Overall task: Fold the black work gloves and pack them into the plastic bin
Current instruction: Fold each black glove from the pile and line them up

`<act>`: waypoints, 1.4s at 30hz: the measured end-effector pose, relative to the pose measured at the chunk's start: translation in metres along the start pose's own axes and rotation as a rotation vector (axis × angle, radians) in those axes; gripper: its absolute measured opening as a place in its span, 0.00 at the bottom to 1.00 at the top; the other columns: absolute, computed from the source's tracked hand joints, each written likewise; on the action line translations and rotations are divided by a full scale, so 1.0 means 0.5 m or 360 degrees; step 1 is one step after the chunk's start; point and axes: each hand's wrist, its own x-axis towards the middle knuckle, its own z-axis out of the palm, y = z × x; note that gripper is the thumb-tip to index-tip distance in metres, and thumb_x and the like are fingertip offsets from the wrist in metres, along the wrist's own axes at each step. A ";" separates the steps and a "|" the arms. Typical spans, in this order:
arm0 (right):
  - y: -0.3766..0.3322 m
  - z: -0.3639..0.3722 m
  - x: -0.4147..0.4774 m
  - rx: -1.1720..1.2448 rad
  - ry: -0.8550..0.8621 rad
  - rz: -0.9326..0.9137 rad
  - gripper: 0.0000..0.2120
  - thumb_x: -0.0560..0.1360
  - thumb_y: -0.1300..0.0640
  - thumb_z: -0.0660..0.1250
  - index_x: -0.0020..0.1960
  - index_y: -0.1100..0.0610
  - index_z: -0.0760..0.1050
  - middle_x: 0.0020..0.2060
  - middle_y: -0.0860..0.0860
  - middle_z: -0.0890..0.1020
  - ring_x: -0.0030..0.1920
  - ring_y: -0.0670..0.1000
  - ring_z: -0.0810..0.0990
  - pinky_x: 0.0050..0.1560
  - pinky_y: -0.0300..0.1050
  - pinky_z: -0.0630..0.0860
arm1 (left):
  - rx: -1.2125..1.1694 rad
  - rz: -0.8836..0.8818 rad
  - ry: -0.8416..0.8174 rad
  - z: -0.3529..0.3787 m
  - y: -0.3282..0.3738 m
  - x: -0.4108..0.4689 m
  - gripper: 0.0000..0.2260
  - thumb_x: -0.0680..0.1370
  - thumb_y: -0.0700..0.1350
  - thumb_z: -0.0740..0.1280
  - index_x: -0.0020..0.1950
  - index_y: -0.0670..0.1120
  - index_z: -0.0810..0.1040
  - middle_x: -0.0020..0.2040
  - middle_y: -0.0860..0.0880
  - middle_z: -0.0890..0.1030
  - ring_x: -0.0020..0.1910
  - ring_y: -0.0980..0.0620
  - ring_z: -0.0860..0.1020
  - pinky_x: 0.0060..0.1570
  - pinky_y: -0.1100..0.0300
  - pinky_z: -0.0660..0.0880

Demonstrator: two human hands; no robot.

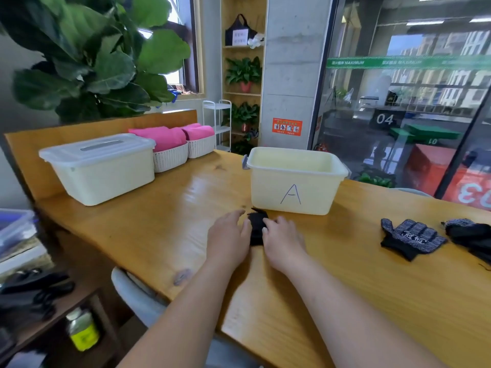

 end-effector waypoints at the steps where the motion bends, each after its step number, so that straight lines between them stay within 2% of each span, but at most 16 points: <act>1: -0.008 0.002 0.007 0.0007 -0.0007 -0.0007 0.21 0.88 0.48 0.50 0.78 0.49 0.68 0.71 0.53 0.72 0.69 0.59 0.70 0.65 0.56 0.71 | 0.0003 -0.0002 0.0013 0.001 -0.003 0.002 0.19 0.86 0.52 0.62 0.76 0.51 0.77 0.72 0.49 0.80 0.71 0.48 0.75 0.71 0.53 0.69; 8: -0.040 0.000 0.050 0.0052 -0.0121 -0.0050 0.20 0.87 0.45 0.51 0.75 0.48 0.71 0.71 0.52 0.73 0.69 0.59 0.69 0.66 0.58 0.72 | -0.0070 -0.0081 0.0167 0.003 -0.014 0.006 0.17 0.85 0.51 0.64 0.73 0.52 0.79 0.71 0.52 0.81 0.71 0.50 0.75 0.73 0.53 0.68; 14: -0.029 -0.016 0.042 0.0179 -0.0150 -0.0081 0.26 0.86 0.39 0.56 0.81 0.48 0.66 0.74 0.53 0.71 0.73 0.59 0.68 0.70 0.56 0.70 | -0.0202 -0.0171 0.0182 -0.001 -0.019 0.009 0.18 0.85 0.52 0.64 0.74 0.51 0.79 0.72 0.52 0.80 0.74 0.50 0.73 0.75 0.50 0.68; 18: 0.010 -0.034 0.002 0.0249 -0.0112 -0.0114 0.27 0.85 0.39 0.58 0.81 0.48 0.66 0.75 0.51 0.70 0.74 0.57 0.67 0.72 0.55 0.70 | -0.0131 -0.0134 0.0165 -0.005 -0.013 0.004 0.18 0.85 0.51 0.64 0.74 0.51 0.78 0.71 0.52 0.80 0.73 0.49 0.73 0.75 0.50 0.69; 25: 0.131 -0.086 -0.094 0.0192 -0.0096 -0.0098 0.30 0.84 0.37 0.60 0.83 0.46 0.63 0.78 0.49 0.66 0.77 0.54 0.63 0.75 0.56 0.69 | 0.0134 0.0214 0.0158 0.001 0.005 -0.012 0.16 0.82 0.49 0.69 0.69 0.50 0.81 0.65 0.52 0.83 0.66 0.48 0.77 0.66 0.51 0.75; 32: 0.295 -0.142 -0.183 0.0181 -0.0048 0.0152 0.29 0.83 0.38 0.63 0.82 0.45 0.65 0.77 0.50 0.67 0.77 0.55 0.63 0.75 0.58 0.69 | 0.0067 0.0398 0.0033 0.051 0.099 -0.057 0.20 0.81 0.52 0.71 0.73 0.52 0.80 0.70 0.53 0.81 0.72 0.51 0.75 0.73 0.54 0.69; 38: 0.420 -0.178 -0.260 0.0169 0.0006 0.0356 0.29 0.84 0.39 0.63 0.82 0.46 0.65 0.77 0.50 0.68 0.77 0.55 0.64 0.76 0.56 0.68 | 0.0064 0.0662 -0.0200 0.138 0.267 -0.111 0.21 0.84 0.56 0.67 0.77 0.57 0.75 0.75 0.57 0.75 0.75 0.53 0.70 0.74 0.55 0.65; 42: 0.490 -0.203 -0.308 0.0133 0.0035 0.0480 0.29 0.84 0.39 0.63 0.82 0.45 0.64 0.80 0.51 0.66 0.80 0.56 0.61 0.78 0.56 0.65 | 0.0068 0.0819 -0.0373 0.209 0.361 -0.136 0.22 0.84 0.57 0.65 0.78 0.57 0.73 0.76 0.57 0.73 0.77 0.53 0.69 0.76 0.53 0.65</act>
